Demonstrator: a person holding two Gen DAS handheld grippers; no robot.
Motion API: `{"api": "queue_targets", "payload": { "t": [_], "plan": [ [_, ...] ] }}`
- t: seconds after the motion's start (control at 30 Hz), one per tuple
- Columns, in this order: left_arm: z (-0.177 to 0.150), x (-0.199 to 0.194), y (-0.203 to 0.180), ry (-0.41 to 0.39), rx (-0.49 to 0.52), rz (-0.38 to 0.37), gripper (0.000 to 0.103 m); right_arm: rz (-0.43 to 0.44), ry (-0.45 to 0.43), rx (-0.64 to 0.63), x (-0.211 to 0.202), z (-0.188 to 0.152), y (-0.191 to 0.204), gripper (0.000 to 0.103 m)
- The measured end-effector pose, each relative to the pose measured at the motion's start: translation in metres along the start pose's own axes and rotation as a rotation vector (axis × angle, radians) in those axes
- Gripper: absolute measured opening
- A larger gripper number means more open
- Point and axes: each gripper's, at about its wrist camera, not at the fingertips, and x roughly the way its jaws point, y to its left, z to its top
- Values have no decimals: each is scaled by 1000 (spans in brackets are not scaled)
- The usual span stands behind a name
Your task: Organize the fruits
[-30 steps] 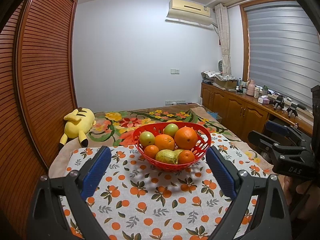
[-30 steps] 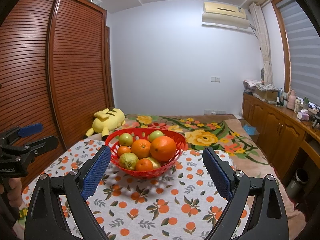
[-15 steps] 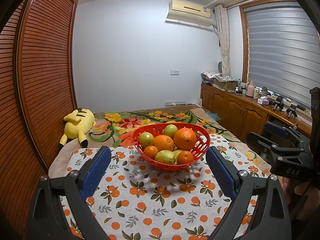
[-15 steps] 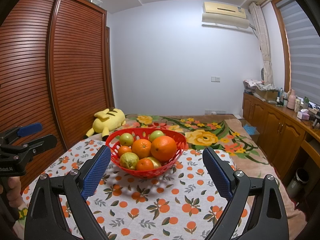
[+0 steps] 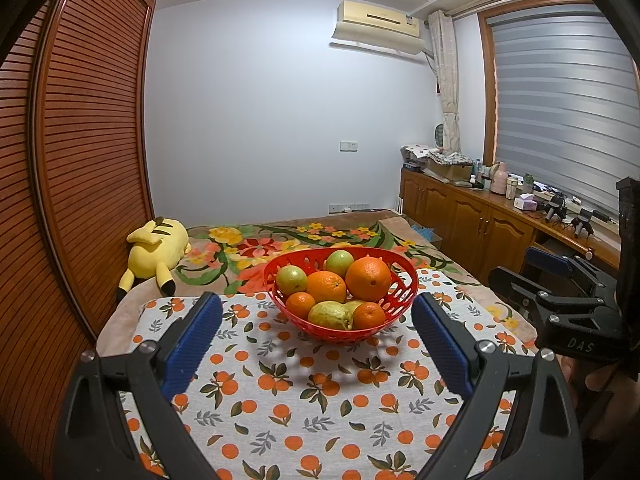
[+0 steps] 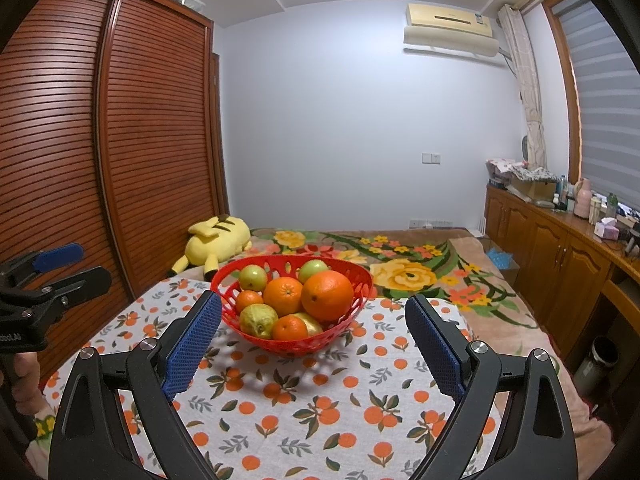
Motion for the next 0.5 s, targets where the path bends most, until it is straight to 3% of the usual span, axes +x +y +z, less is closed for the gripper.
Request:
{"api": "queue_targets", "payload": {
  "t": [0.5],
  "plan": [
    [0,0,1,-1,0,-1,97,1,0,1,0,0,0,95]
  ]
}}
